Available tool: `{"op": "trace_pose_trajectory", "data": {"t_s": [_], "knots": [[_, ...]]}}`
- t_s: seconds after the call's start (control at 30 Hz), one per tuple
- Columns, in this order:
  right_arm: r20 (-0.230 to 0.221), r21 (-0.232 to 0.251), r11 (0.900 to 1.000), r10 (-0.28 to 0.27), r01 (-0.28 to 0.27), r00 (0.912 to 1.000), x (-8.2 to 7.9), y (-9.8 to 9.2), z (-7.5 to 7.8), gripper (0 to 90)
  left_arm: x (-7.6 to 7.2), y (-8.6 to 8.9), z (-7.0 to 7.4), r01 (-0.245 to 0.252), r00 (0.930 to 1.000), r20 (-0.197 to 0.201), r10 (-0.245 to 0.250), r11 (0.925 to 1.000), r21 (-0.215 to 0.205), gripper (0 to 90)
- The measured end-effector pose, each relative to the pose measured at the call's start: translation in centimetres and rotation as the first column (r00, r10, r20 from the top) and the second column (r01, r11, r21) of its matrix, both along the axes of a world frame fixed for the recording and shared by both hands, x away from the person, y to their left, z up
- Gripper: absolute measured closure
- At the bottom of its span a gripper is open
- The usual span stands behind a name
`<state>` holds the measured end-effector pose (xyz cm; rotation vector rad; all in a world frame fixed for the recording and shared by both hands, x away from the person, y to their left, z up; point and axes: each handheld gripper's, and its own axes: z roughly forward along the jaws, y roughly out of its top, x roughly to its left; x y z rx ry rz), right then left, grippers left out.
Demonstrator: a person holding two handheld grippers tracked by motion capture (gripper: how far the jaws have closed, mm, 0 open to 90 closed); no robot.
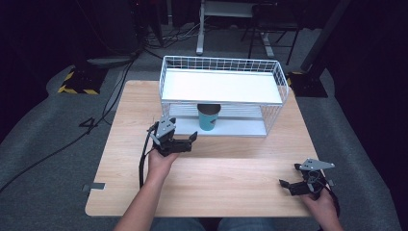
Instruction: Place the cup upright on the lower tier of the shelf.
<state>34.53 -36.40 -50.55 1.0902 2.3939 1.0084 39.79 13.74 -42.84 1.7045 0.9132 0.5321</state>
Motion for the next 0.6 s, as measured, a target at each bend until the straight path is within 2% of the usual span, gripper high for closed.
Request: {"op": "trace_pose_trajectory", "data": {"t_s": [0.13, 0.3, 0.5, 0.6], "knots": [[-0.001, 0.001, 1.000, 0.000, 0.000, 1.0000, 0.0, 0.0, 0.0, 3.0, -1.5, 1.4, 0.5, -0.007, 1.0000, 0.007, 0.007, 1.0000, -0.007, 2.2], [0.000, 0.000, 1.000, 0.000, 0.000, 1.0000, 0.0, 0.0, 0.0, 3.0, -3.2, 2.6, 0.8, -0.002, 1.0000, 0.007, 0.002, 0.9998, 0.021, 2.3], [0.000, -0.001, 1.000, 0.000, 0.000, 1.0000, 0.0, 0.0, 0.0, 3.0, -5.2, 3.8, 1.0, 0.025, 0.9996, 0.009, -0.026, 0.9987, 0.044, 2.7], [0.000, 0.000, 1.000, 0.000, 0.000, 1.0000, 0.0, 0.0, 0.0, 3.0, -6.1, 4.6, 1.0, 0.049, 0.9988, 0.004, -0.049, 0.9979, 0.043, 3.2]]}}
